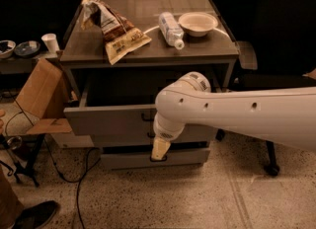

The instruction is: Close top drawer

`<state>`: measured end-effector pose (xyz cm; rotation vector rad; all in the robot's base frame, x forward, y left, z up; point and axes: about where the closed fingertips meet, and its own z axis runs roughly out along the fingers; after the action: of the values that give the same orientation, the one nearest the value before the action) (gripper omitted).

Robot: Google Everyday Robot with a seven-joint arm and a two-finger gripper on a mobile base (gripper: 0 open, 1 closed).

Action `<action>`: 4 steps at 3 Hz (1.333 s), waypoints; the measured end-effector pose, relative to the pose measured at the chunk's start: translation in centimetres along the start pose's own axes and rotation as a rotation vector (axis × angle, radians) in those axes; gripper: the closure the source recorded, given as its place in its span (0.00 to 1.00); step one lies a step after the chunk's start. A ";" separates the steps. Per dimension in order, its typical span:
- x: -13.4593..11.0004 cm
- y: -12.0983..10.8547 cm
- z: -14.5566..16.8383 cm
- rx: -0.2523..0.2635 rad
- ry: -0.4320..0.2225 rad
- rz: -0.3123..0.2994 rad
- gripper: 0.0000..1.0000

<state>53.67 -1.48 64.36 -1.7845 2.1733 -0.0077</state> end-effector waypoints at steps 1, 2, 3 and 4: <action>-0.1 -0.8 0.2 0.003 0.022 0.009 0.47; -0.3 -1.3 -0.1 0.004 0.031 0.013 0.71; -0.4 -1.7 -0.5 0.005 0.036 0.015 0.67; -0.7 -2.2 -0.7 0.010 0.043 0.017 0.43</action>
Offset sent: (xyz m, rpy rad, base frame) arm 0.0430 0.0052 -0.0053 -0.0717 0.0066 -0.0726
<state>55.74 -1.41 65.69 -1.7761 2.2141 -0.0532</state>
